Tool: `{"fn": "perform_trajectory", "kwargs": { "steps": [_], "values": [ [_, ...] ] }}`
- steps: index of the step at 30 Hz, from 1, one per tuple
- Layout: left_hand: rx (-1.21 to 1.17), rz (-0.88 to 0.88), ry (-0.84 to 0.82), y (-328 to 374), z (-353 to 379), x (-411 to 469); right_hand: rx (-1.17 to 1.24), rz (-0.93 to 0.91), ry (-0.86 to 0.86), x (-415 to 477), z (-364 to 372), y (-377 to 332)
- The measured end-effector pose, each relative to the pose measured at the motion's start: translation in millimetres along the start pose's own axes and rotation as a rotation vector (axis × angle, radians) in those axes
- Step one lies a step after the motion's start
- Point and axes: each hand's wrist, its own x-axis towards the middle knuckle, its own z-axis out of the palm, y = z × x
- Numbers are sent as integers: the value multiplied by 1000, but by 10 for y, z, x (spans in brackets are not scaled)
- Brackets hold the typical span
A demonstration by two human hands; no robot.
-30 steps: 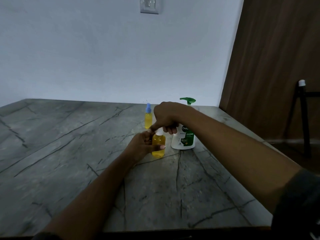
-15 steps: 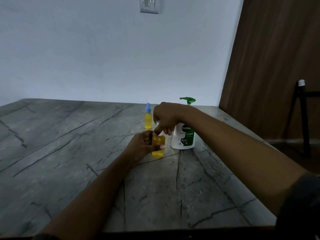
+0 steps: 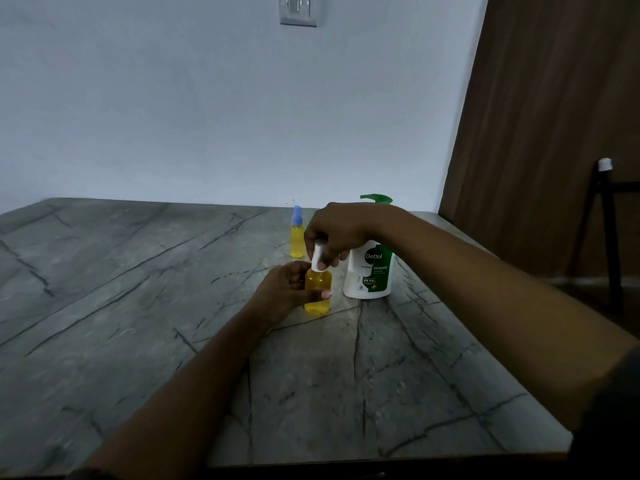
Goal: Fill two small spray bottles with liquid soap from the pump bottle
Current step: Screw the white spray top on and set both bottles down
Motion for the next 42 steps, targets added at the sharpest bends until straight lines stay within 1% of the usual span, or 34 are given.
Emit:
{"fn": "perform_trajectory", "kwargs": {
  "steps": [4,7,11,13,17,25,29,30,31,33,34,35,36,39,42],
  "values": [
    [-22,-18,11,-18,13,7,21,77,42,68,58,-28],
    [-39,-18,19,-24,12,18,15,90,39,96,48,-56],
    [-5,-5,4,-18,9,20,144,82,-14,19,70,19],
    [2,7,14,-30,2,21,219,54,51,-22,140,84],
    [47,41,41,-36,12,8,336,25,234,-87,322,128],
    [178,87,109,-26,22,-12,330,131,532,-109,579,35],
    [181,81,102,-15,20,-16,338,193,513,-157,597,-18],
    [175,77,100,-16,8,-17,406,202,516,-168,614,-20],
    [165,71,106,-20,-16,-18,541,213,529,-188,638,-20],
    [135,62,157,-33,-84,-17,920,241,597,-215,689,-11],
    [132,53,203,-51,-130,-8,1047,256,644,-190,725,1],
    [138,43,258,-67,-170,1,1067,275,686,-154,766,7],
    [143,29,315,-91,-210,12,1033,292,703,-81,819,7],
    [165,3,413,-136,-276,36,942,324,678,251,958,1],
    [198,16,490,-158,-299,42,907,414,669,666,1015,94]
  ]
}}
